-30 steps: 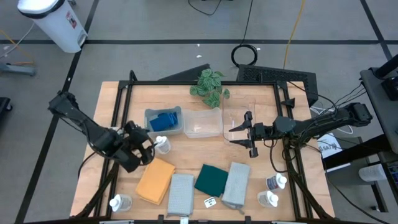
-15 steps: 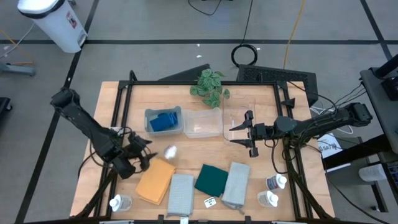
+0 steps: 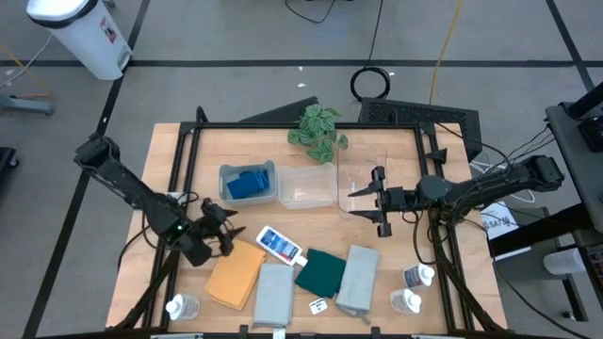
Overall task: Pick & Place Kitchen Items
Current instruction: Put the white plastic restorer bottle into the white bin
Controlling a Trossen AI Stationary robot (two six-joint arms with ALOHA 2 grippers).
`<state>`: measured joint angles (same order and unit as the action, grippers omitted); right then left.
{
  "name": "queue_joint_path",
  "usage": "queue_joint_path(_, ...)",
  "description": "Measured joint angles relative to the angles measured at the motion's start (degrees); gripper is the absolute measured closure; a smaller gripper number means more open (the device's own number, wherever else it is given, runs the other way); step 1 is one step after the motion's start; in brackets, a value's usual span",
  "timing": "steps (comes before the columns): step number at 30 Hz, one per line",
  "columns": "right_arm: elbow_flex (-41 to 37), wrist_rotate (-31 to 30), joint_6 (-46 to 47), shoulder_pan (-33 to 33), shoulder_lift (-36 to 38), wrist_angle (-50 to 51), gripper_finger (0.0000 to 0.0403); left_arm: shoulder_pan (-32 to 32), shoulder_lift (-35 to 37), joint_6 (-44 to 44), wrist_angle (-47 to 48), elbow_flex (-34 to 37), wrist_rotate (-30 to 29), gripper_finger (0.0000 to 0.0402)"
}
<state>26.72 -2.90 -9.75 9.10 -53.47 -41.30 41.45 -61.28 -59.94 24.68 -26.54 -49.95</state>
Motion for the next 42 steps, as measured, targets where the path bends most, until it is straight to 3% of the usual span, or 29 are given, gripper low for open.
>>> queue_joint_path(2, 0.0, 0.0, 0.0, 0.0, 0.0, -0.4, 0.0232, -2.6, 0.3, 5.7, -6.1, -0.7, 1.4, 0.0113)
queue_joint_path(7, 0.0, 0.0, 0.0, 0.0, 0.0, -0.5, 0.0232, -11.9, -3.1, 24.2, -19.0, -4.9, 16.2, 0.0098)
queue_joint_path(13, 0.0, 0.0, 0.5, 0.0, 0.0, 0.8, 0.0232, -17.7, -16.6, 45.4, -17.5, -14.7, 31.7, 0.0092)
queue_joint_path(17, 0.0, 0.0, 0.9, 0.0, 0.0, 1.7, 0.0232, -19.8, -26.5, 52.5, -9.1, -22.4, 37.1, 0.0092)
queue_joint_path(25, 0.0, 0.0, 3.1, 0.0, 0.0, 2.9, 0.0232, -21.1, -38.8, 54.4, 11.1, -35.5, 37.2, 0.0091)
queue_joint_path(42, 0.0, 0.0, 3.0, 0.0, 0.0, 2.8, 0.0232, -22.6, -46.1, 59.1, 8.0, -36.8, 34.6, 0.0092)
